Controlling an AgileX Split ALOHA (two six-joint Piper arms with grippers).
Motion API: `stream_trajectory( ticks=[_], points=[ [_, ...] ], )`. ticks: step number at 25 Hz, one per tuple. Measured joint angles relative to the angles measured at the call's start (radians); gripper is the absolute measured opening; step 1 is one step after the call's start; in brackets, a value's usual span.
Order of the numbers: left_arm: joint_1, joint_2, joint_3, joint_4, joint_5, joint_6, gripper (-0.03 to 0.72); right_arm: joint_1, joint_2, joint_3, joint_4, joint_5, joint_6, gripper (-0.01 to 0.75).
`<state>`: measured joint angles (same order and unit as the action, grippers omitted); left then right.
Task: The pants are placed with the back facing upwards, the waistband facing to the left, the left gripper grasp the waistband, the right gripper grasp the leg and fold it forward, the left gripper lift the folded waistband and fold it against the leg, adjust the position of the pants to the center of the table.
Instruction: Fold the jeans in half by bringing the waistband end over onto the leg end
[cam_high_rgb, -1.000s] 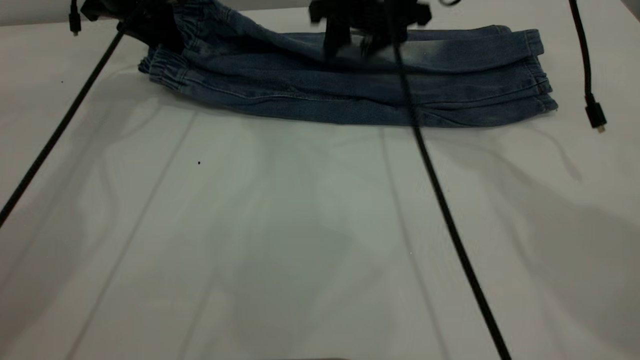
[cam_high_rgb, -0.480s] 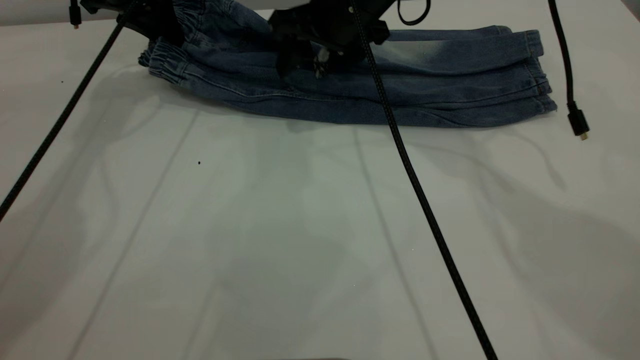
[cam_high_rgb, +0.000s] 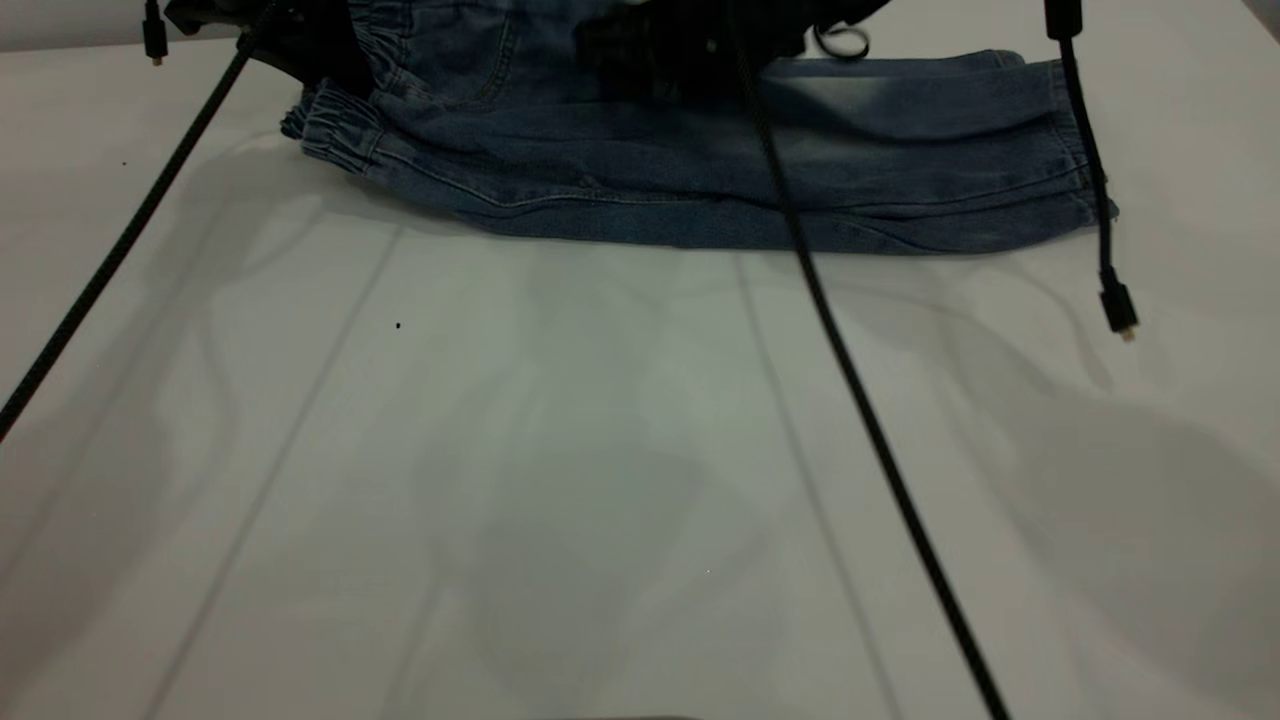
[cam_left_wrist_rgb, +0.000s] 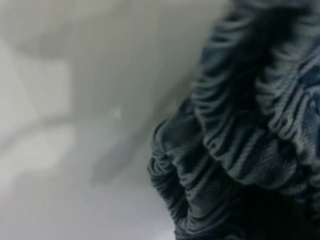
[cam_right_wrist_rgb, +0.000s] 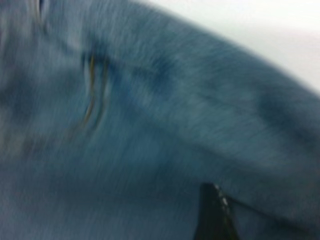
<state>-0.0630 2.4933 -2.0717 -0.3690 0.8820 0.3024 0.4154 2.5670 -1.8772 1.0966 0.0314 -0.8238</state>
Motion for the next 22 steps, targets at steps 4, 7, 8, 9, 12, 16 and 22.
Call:
stream_trajectory(
  ticks=[4, 7, 8, 9, 12, 16, 22],
  points=[
    [0.000, 0.000, -0.001, -0.001, 0.015, -0.001, 0.081, -0.026, -0.024, -0.064, 0.018, 0.029, -0.035, 0.390],
    [0.000, 0.000, -0.001, -0.001, 0.020, 0.000, 0.081, -0.046, -0.031, -0.075, 0.011, 0.223, -0.033, 0.390],
    [0.000, 0.000, -0.001, -0.001, 0.022, 0.000, 0.081, -0.050, -0.031, -0.075, -0.009, 0.300, -0.033, 0.390],
    [0.000, 0.000, -0.001, -0.001, 0.024, 0.002, 0.081, -0.052, -0.030, -0.075, -0.038, 0.358, -0.032, 0.390],
    [0.000, -0.011, -0.001, -0.001, 0.034, 0.027, 0.081, -0.052, -0.030, -0.075, -0.162, 0.506, -0.007, 0.390],
    [0.000, -0.065, -0.009, -0.001, 0.066, 0.062, 0.081, -0.052, -0.025, -0.075, -0.371, 0.557, 0.085, 0.390],
    [0.000, -0.150, -0.064, -0.001, 0.135, 0.089, 0.081, -0.053, -0.016, -0.075, -0.476, 0.556, 0.169, 0.390]
  ],
)
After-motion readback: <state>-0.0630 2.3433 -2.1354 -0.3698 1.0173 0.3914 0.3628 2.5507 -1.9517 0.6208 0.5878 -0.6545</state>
